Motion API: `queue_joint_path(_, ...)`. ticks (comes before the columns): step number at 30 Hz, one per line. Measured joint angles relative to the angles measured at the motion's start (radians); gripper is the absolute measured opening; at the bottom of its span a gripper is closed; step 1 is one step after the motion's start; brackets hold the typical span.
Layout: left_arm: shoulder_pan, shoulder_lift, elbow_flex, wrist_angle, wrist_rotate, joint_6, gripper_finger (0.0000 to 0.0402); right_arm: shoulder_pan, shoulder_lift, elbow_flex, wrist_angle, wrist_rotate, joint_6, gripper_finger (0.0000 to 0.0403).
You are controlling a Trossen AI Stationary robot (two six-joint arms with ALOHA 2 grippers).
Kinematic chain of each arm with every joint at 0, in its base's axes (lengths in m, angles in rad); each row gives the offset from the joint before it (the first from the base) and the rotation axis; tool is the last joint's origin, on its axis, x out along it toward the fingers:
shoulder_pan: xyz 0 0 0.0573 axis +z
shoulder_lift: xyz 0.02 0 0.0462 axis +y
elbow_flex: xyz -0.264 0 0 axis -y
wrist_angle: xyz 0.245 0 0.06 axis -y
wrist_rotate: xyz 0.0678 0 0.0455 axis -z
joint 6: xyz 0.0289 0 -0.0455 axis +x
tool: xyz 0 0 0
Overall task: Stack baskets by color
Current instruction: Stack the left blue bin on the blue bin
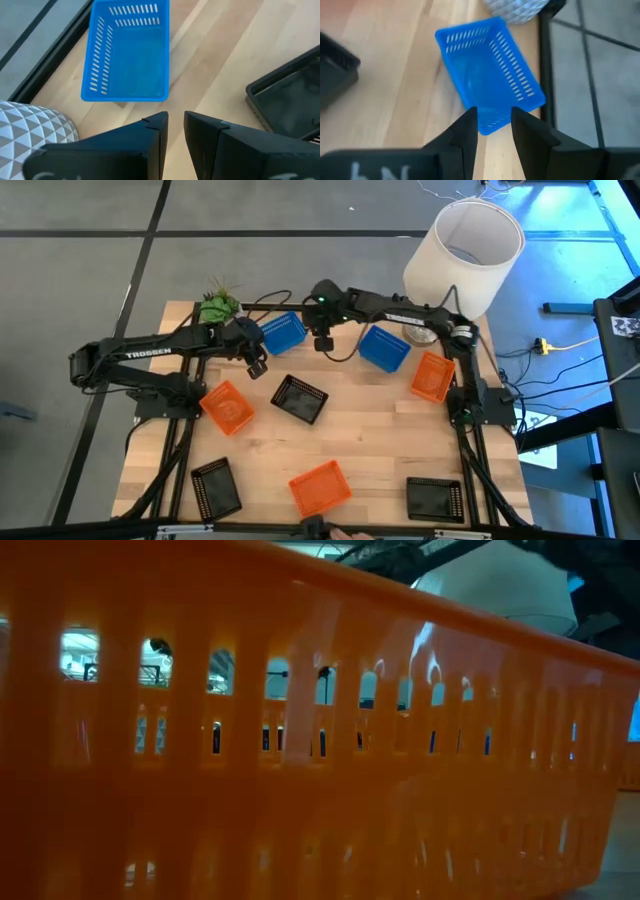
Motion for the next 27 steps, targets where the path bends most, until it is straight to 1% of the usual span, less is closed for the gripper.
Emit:
queue_joint_path(4, -0.001, 0.0, 0.0, -0.001, 0.001, 0.0, 0.0055, -0.001, 0.095, 0.151, -0.202, 0.003, -0.095, 0.0118)
queue_joint_path(7, -0.001, 0.0, 0.0, -0.004, 0.0, 0.003, 0.0055, -0.001, 0.15, 0.217, -0.268, 0.004, -0.164, 0.0118)
queue_joint_path(10, -0.001, -0.015, 0.0, -0.006, 0.0, 0.025, 0.0055, 0.003, 0.184, 0.24, -0.268, 0.002, -0.209, 0.0118)
queue_joint_path(15, -0.001, -0.029, 0.0, -0.014, 0.0, 0.05, 0.0055, 0.005, 0.222, 0.242, -0.267, 0.003, -0.261, 0.0118)
queue_joint_path(23, -0.001, -0.062, 0.0, -0.016, -0.003, 0.051, 0.0055, 0.005, 0.232, 0.242, -0.2, 0.001, -0.272, 0.0118)
queue_joint_path(27, -0.001, -0.07, 0.0, -0.015, -0.003, 0.051, 0.0055, 0.004, 0.232, 0.241, -0.196, -0.069, -0.27, 0.0118)
